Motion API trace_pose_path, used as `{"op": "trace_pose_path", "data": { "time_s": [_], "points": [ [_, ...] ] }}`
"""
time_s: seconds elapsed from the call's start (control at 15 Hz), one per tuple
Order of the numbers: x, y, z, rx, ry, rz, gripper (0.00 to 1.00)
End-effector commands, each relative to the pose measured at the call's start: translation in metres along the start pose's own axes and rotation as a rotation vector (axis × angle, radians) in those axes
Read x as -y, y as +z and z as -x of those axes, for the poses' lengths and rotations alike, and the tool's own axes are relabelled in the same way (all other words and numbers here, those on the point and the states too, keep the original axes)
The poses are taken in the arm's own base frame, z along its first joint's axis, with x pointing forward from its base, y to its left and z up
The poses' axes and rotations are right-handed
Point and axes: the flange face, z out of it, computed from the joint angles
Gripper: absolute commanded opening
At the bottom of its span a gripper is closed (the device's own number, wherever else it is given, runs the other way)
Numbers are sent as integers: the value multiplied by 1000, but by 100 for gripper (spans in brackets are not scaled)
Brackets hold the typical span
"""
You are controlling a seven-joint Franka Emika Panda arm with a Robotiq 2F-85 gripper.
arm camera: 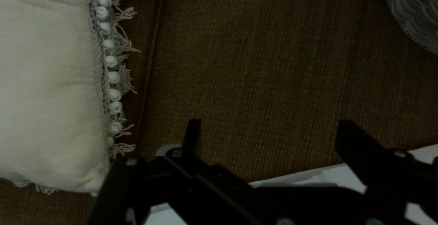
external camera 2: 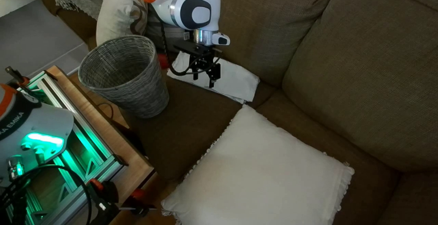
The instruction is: Put the white folded cloth in the basket
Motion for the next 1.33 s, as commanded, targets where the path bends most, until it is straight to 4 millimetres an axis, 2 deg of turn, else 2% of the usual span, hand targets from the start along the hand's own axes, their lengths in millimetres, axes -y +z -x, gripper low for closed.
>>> {"op": "trace_pose_path", "data": {
  "time_s": [0.0,0.27,0.4,0.47,0.53,0.67,0.8,1.27],
  "points": [
    [6,9,-16,-42,-12,52,100],
    [23,25,-45,-125,-88,149,100],
    [42,26,-54,-168,-120,149,100],
    [49,27,-55,-173,-152,155,100],
    [41,21,-47,-151,-118,126,100],
    [53,24,-52,-160,-139,137,100],
    [55,22,-54,-164,-143,140,100],
    [69,45,-70,-411,-145,-43,100]
  ]
}}
